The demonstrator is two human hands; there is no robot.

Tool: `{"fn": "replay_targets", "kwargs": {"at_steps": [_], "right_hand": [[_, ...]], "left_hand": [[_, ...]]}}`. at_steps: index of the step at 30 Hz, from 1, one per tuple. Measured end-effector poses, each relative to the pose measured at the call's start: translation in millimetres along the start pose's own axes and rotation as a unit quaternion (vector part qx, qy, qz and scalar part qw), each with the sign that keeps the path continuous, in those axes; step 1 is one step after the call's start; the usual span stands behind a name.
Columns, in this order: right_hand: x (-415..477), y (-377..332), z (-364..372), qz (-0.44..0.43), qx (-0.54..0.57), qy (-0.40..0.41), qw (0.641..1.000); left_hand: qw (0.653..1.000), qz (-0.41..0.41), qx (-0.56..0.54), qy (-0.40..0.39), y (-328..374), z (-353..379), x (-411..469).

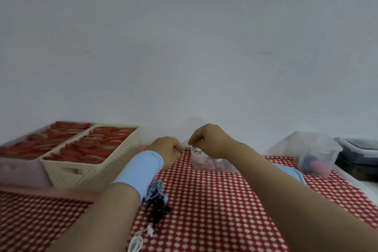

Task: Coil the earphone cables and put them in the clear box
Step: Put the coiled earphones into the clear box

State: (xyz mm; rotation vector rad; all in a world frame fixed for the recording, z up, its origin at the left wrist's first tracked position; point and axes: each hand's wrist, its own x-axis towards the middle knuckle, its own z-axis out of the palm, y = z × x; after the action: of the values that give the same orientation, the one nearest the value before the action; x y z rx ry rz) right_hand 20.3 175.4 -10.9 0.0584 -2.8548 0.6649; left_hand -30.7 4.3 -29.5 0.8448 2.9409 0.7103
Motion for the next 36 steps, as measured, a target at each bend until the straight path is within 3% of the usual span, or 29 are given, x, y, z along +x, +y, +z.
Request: {"fn": "replay_targets", "kwargs": {"at_steps": [6,10,14,17,20,24,27,30,32,36], "right_hand": [[-17,-57,52,-0.013,-0.031,-0.119,0.992],[-23,-77,87,0.021,-0.085,-0.126,0.988],[-28,-79,101,0.041,-0.069,-0.096,0.992],[-31,-74,90,0.037,-0.011,-0.046,0.998],[-37,-65,67,0.037,0.060,0.000,0.998],[-54,-47,41,0.054,0.185,0.067,0.979],[-73,-31,22,0.081,0.267,0.075,0.957],[-93,-8,8,0.101,0.263,0.070,0.957],[-103,11,4,0.111,0.232,0.078,0.963],[-117,32,5,0.127,0.237,0.085,0.959]], "left_hand": [[0.998,-0.033,0.029,-0.041,-39,-11,-62],[0.995,-0.069,0.035,-0.063,-64,-11,-89],[0.992,-0.080,0.028,-0.092,-76,-6,-100],[0.997,-0.059,0.019,-0.047,-70,-7,-102],[0.995,-0.035,-0.096,-0.018,-53,-5,-95],[0.991,0.002,-0.131,0.022,-15,-4,-85],[0.990,0.016,-0.131,0.042,17,-2,-82],[0.990,0.037,-0.137,-0.027,45,5,-84],[0.991,0.062,-0.078,-0.095,61,11,-86],[0.991,0.038,0.025,-0.126,73,21,-86]]}}
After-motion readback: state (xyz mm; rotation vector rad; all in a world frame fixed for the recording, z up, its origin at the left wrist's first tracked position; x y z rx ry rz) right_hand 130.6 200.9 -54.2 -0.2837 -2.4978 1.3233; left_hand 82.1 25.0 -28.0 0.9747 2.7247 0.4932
